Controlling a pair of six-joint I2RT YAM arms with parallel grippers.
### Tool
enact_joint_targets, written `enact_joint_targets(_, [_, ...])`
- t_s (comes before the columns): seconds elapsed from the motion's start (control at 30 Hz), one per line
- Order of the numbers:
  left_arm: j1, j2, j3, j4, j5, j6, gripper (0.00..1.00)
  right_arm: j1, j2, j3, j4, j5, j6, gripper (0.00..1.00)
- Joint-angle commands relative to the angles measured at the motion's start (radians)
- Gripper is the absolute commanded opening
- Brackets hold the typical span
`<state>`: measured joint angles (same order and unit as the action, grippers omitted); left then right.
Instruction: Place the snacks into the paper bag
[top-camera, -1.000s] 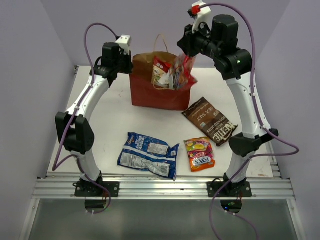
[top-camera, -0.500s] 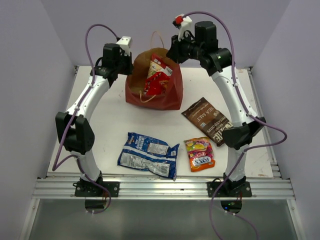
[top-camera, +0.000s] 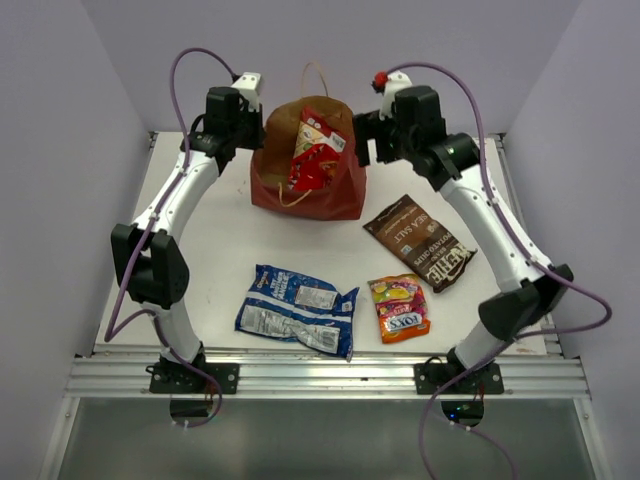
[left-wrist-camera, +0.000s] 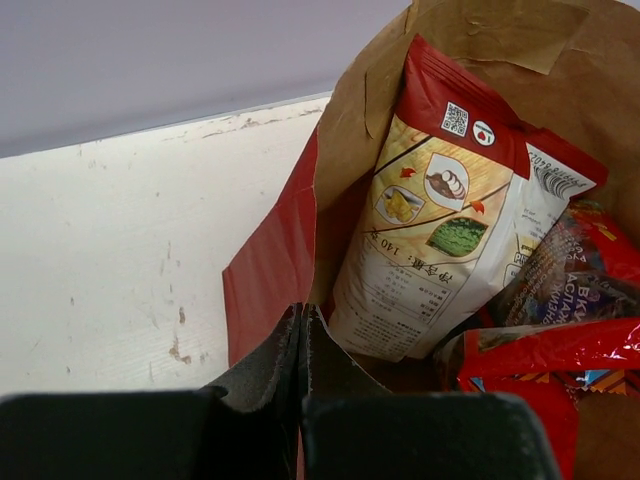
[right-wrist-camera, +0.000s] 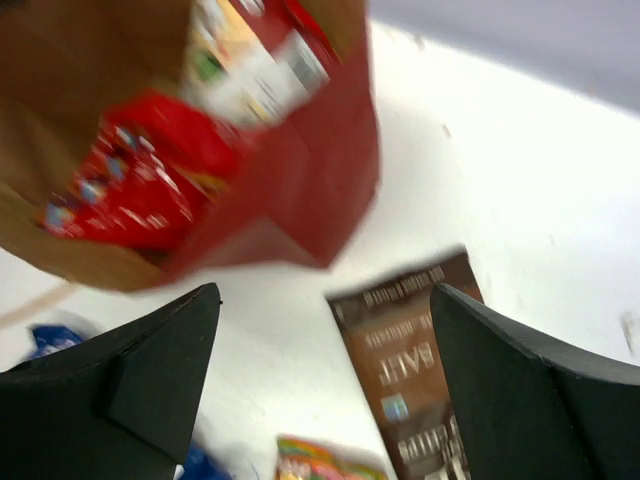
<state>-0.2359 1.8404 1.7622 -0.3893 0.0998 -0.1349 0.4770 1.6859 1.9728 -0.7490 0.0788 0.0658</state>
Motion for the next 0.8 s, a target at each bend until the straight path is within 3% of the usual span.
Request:
enact_joint_targets(0.0, [0.004,-0.050,-0.006,0.013,-0.031,0.011,0.00,0.003,-0.141,-0.226,0.026,0.260,0.075,0.91])
enact_joint_targets(0.13, [0.004,-0.058,-0.020,0.018,-0.054,-0.003,0.00,0.002,-0.202,-0.538,0.075,0.306,0.130,0.89])
enact_joint_targets(0.27, [0.004,-0.053,-0.032,0.018,-0.064,-0.015,0.00,0.002,-0.232,-0.718,0.178,0.276,0.164,0.88])
enact_joint_targets(0.77, [0.010,-0.113,-0.122,0.067,-0.081,-0.034,0.00,-0.003,0.050,-0.796,0.326,0.225,0.160,0.87])
